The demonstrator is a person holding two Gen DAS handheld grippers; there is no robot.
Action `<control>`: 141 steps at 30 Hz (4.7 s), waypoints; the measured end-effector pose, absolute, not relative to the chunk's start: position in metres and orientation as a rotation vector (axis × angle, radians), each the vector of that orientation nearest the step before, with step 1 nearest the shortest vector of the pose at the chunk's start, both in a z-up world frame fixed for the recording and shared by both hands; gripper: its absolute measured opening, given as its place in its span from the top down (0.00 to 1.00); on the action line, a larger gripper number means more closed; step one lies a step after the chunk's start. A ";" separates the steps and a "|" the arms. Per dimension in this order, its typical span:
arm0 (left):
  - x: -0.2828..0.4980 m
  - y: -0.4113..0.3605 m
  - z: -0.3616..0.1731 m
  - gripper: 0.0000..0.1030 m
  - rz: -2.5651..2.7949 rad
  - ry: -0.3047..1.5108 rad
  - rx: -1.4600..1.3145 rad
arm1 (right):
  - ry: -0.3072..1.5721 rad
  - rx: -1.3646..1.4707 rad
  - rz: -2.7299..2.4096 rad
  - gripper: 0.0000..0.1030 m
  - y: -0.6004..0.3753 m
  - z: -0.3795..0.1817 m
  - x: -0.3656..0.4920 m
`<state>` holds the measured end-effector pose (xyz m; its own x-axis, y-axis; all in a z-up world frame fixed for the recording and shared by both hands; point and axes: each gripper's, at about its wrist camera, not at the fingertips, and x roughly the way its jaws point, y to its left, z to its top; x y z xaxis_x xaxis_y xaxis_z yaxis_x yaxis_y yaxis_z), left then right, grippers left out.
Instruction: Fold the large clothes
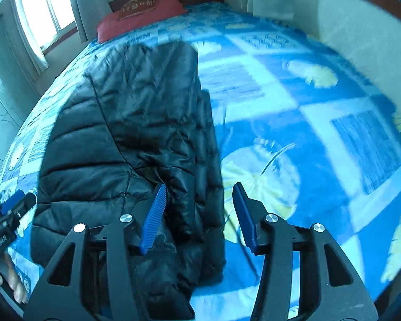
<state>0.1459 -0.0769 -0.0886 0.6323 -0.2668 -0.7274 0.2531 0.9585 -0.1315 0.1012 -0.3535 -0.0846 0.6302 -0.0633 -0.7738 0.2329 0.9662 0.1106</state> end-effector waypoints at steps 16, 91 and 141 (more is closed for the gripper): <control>0.254 -0.111 -0.092 0.32 -0.289 0.831 -0.004 | 0.838 0.101 -0.058 0.53 -0.324 -0.083 0.219; 0.250 -0.046 -0.151 0.25 -0.232 1.066 -0.699 | 0.801 0.517 -0.121 0.25 -0.401 -0.135 0.190; 0.265 0.068 -0.178 0.18 -0.245 1.005 -0.966 | 0.801 0.834 0.400 0.64 -0.278 -0.174 0.280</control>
